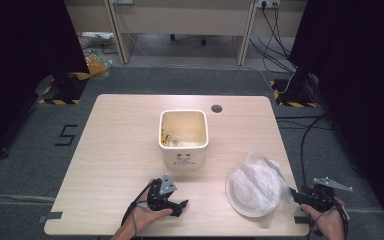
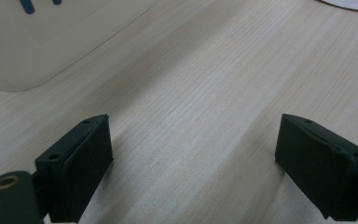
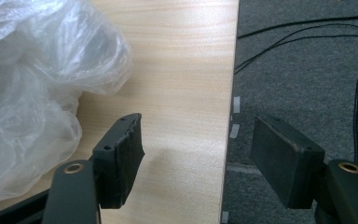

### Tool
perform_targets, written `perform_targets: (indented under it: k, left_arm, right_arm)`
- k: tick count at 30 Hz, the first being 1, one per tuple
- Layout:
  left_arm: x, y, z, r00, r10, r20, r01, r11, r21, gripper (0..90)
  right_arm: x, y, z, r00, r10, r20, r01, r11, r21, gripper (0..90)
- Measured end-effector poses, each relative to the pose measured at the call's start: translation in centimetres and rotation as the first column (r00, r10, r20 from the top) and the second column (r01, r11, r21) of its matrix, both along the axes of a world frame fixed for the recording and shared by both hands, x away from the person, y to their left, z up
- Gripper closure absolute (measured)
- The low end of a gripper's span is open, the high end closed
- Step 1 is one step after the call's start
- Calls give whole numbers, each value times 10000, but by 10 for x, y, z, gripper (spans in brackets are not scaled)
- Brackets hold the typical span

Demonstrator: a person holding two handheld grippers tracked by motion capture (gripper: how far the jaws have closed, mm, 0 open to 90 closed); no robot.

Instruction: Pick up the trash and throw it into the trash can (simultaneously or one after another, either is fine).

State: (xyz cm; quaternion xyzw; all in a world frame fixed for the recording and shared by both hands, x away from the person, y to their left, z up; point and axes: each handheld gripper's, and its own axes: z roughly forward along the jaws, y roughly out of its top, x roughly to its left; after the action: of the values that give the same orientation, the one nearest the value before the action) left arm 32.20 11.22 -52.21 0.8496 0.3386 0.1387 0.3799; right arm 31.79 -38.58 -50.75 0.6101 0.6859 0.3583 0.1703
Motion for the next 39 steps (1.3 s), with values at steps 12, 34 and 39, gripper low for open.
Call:
perform_targets:
  k: [12, 34, 39]
  left_arm:
    - [1, 1, 1, 9999, -108, -41, 107, 9998, -159, 145]
    - [7, -62, 17, 9922, -1242, -69, 1229, 9870, -1033, 148]
    - [11, -93, 15, 9876, -1553, 249, 1567, 9850, -726, 150]
  right_arm:
    - [2, 2, 17, 9990, 9, 441, -11, 10000, 65, 339]
    - [7, 49, 66, 9815, 1381, 1324, -1482, 9865, 699, 331]
    - [18, 60, 58, 9812, 1700, 911, -1781, 9799, 901, 329]
